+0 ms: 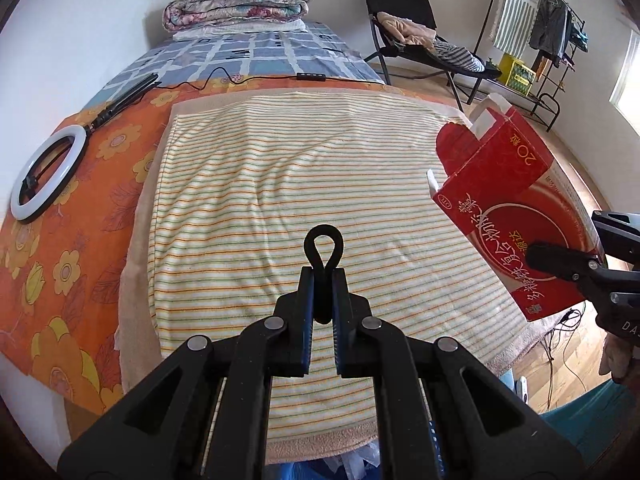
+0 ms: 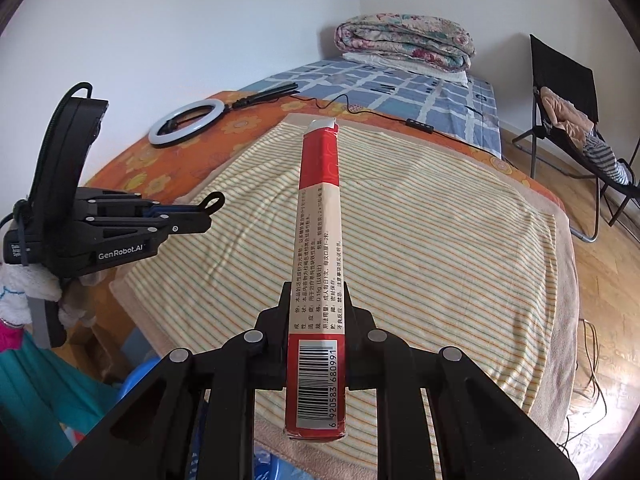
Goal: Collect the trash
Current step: 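Carry the red box and hair tie to the blue basket and open both tools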
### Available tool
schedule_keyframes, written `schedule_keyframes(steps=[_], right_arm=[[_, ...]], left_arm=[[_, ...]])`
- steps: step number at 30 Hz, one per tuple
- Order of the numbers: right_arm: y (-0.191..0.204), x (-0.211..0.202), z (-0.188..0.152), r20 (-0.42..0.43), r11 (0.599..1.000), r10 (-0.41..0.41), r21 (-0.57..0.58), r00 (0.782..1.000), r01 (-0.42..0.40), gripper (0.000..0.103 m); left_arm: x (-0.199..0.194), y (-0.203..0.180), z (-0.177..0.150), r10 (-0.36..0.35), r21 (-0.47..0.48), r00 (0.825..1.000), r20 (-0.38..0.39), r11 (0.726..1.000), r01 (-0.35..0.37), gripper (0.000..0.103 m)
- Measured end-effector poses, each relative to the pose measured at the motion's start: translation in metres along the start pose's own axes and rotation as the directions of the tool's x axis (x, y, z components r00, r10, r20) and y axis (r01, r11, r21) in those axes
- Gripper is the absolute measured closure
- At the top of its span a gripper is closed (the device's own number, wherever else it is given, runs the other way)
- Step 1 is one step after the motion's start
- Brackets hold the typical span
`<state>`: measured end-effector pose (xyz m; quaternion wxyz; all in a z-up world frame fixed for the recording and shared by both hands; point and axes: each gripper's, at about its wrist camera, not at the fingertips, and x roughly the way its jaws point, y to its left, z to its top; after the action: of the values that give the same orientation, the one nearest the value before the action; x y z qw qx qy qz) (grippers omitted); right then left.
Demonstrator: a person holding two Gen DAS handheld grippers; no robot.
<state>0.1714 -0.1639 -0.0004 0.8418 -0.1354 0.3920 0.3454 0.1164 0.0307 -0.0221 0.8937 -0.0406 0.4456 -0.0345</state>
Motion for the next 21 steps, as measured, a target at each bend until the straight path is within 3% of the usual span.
schedule_keyframes(steps=[11, 21], right_arm=[[0.043, -0.038, -0.066, -0.027, 0.998, 0.064, -0.005, 0.998, -0.064, 0.087], [0.064, -0.045, -0.117, -0.086, 0.995, 0.102, 0.007, 0.991, -0.102, 0.087]], left_arm=[[-0.046, -0.032, -0.076, -0.019, 0.053, 1.0, -0.022, 0.998, 0.02, 0.097], [-0.051, -0.043, -0.134, -0.043, 0.038, 0.996, -0.083, 0.998, 0.047, 0.097]])
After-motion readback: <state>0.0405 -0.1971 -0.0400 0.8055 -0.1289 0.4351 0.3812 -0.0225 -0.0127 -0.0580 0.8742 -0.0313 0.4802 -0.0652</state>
